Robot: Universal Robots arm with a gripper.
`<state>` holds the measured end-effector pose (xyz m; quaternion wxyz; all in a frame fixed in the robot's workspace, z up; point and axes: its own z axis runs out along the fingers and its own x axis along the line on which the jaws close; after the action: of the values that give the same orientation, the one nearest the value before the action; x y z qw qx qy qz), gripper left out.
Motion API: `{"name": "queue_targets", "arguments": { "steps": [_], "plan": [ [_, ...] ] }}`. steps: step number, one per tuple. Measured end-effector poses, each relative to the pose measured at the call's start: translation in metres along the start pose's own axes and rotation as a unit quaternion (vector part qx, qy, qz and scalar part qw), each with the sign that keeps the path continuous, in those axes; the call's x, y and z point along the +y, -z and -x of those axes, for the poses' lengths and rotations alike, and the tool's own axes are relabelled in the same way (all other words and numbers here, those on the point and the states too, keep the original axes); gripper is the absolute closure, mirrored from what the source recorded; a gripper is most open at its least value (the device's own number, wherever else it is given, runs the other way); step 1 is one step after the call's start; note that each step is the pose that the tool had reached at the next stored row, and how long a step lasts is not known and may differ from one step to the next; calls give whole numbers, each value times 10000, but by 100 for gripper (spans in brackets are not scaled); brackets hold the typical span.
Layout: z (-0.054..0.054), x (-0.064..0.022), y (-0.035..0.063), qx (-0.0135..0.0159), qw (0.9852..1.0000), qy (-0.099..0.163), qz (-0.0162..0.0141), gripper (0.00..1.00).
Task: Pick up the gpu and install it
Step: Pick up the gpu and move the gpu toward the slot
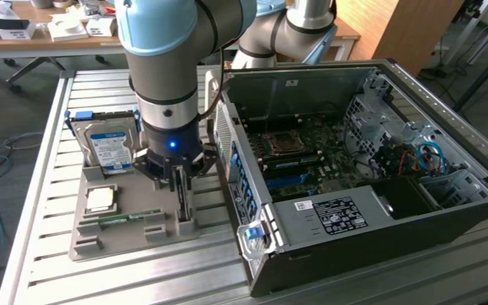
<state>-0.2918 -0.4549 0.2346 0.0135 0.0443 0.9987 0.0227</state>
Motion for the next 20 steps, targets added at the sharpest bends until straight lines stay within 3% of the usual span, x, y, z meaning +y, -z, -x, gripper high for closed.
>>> {"name": "queue_targets", "arguments": {
  "steps": [9, 16, 20],
  "plan": [
    [1, -7, 1, 0, 10000, 0, 2, 64],
    [5, -7, 1, 2, 10000, -1, 28, 64],
    [5, 0, 1, 3, 10000, -1, 28, 64]
  ]
}}
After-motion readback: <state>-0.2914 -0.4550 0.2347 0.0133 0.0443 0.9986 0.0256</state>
